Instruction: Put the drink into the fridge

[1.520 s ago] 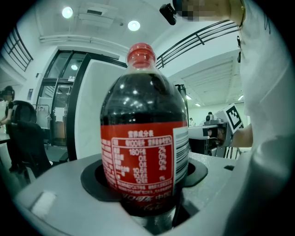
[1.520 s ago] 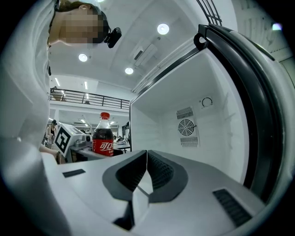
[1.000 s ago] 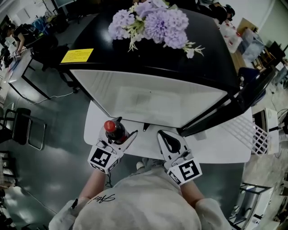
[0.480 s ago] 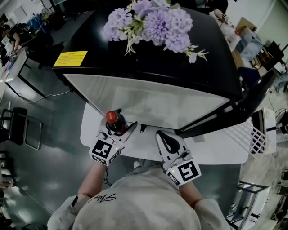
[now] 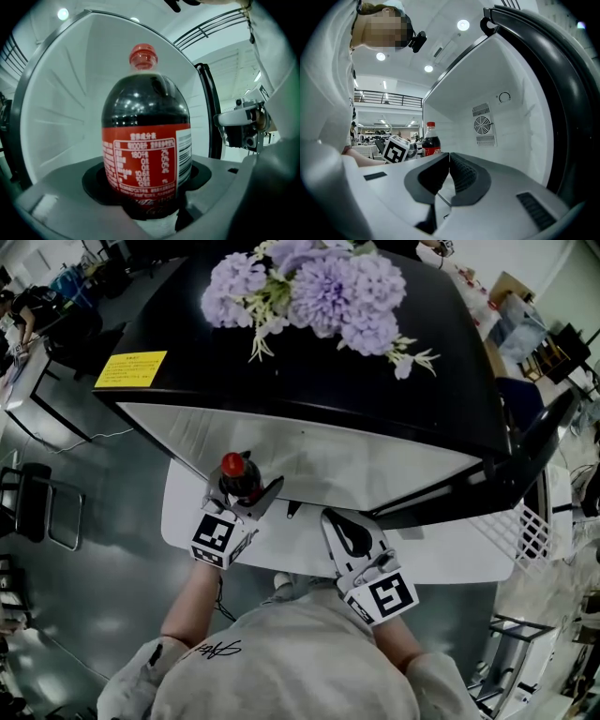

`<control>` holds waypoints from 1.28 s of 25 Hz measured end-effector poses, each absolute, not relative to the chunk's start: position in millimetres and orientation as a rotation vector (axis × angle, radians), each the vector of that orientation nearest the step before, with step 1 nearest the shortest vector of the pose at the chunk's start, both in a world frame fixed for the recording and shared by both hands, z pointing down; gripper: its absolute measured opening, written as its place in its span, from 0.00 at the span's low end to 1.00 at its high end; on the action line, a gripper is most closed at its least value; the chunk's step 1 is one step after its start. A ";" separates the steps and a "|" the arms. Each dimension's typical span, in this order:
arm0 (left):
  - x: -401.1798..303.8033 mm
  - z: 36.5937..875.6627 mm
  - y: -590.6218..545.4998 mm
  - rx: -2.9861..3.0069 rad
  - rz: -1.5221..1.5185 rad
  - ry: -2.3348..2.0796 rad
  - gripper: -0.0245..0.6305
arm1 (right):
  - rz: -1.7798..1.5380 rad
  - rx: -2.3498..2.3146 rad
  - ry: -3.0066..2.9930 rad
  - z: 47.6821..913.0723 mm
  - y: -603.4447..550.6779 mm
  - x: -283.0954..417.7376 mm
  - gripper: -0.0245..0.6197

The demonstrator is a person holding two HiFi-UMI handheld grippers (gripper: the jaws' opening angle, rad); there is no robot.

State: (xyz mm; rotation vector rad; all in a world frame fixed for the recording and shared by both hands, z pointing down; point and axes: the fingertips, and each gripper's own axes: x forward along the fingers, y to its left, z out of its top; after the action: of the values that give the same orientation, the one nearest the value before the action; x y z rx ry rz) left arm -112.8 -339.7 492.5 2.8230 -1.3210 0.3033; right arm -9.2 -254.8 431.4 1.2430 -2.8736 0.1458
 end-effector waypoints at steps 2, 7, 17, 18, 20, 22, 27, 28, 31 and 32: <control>-111.3 496.0 -346.0 2.830 0.315 -1.321 0.52 | 0.150 1.243 -2.872 432.5 -257.6 -7.5 0.06; -111.5 502.6 -362.9 2.805 0.336 -1.331 0.52 | 0.163 1.232 -2.864 436.5 -262.6 -7.1 0.06; -113.8 507.5 -391.8 2.751 0.255 -1.400 0.52 | 0.164 1.221 -2.859 436.2 -269.0 -4.4 0.06; -114.4 509.9 -393.8 2.745 0.258 -1.404 0.52 | 0.164 1.222 -2.858 436.4 -269.2 -3.4 0.06; -115.5 513.3 -398.0 2.737 0.261 -1.415 0.52 | 0.167 1.223 -2.856 437.1 -269.0 -1.9 0.06; -116.6 515.8 -402.2 2.733 0.267 -1.431 0.52 | 0.170 1.216 -2.855 438.4 -267.5 -2.2 0.06; -120.3 523.8 -412.4 2.699 0.277 -1.479 0.52 | 0.175 1.206 -2.858 439.2 -262.9 -2.7 0.06; -121.4 524.1 -414.2 2.693 0.268 -1.489 0.52 | 0.175 1.206 -2.858 438.8 -262.2 -2.3 0.06; -124.6 523.8 -419.7 2.680 0.252 -1.512 0.52 | 0.170 1.207 -2.857 437.2 -260.5 -0.9 0.06; -125.1 523.8 -421.3 2.675 0.254 -1.518 0.52 | 0.167 1.209 -2.857 436.6 -259.8 -0.4 0.06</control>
State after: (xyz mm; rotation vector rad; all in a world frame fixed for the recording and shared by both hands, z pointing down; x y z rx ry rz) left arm -125.1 -421.3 523.8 2.6754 -1.5184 0.2541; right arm -0.4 -259.8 436.6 1.2094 -2.8571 0.1667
